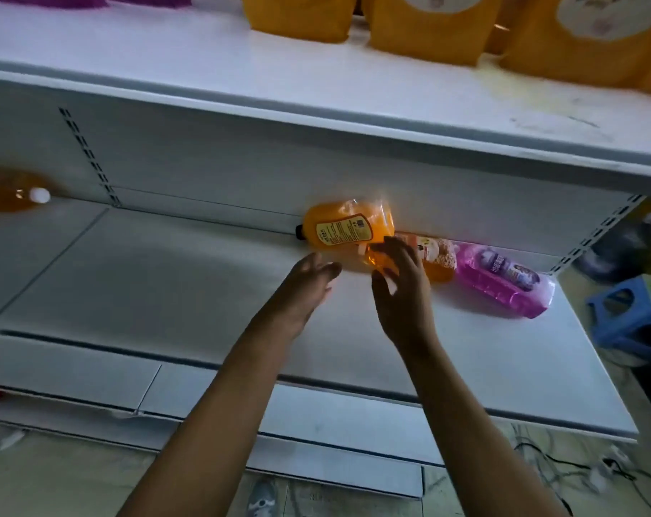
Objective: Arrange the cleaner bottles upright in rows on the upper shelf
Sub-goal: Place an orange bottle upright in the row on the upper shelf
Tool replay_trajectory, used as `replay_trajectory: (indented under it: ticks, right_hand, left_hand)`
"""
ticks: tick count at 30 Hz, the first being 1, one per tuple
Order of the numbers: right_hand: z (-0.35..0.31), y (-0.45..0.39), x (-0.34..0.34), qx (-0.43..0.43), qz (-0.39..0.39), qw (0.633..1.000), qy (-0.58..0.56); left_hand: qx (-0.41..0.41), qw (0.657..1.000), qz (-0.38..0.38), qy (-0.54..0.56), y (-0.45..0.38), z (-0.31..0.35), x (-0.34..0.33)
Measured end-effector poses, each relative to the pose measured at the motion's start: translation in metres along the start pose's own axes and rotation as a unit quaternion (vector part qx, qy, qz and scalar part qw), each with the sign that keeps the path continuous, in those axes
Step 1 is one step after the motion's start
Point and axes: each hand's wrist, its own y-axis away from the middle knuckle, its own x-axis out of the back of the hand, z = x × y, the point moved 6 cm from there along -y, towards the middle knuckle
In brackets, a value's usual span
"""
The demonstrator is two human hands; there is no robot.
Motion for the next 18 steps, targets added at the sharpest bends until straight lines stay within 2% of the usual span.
replay_trajectory:
  ticks: [3, 6, 9, 12, 15, 18]
  right_hand:
    - [0.014, -0.044, -0.023, 0.044, -0.018, 0.987, 0.156]
    - [0.027, -0.07, -0.038, 0.076, -0.066, 0.965, 0.243]
    - [0.036, -0.084, -0.04, 0.083, -0.103, 0.95, 0.283]
    - [0.041, -0.091, -0.041, 0.084, -0.108, 0.936, 0.324]
    - [0.038, -0.097, -0.043, 0.097, -0.091, 0.931, 0.34]
    - [0.03, -0.101, -0.039, 0.094, -0.076, 0.945, 0.304]
  left_hand:
    - [-0.006, 0.993, 0.035, 0.108, -0.044, 0.005, -0.002]
    - [-0.017, 0.985, 0.121, 0.119, -0.073, 0.003, 0.007]
    - [0.037, 0.976, 0.136, 0.165, -0.098, -0.015, 0.012]
    - [0.069, 0.973, 0.117, 0.187, -0.109, -0.017, 0.014]
    - [0.05, 0.971, 0.112, 0.204, -0.107, -0.005, 0.02]
    - [-0.046, 0.973, 0.169, 0.153, -0.091, 0.007, 0.036]
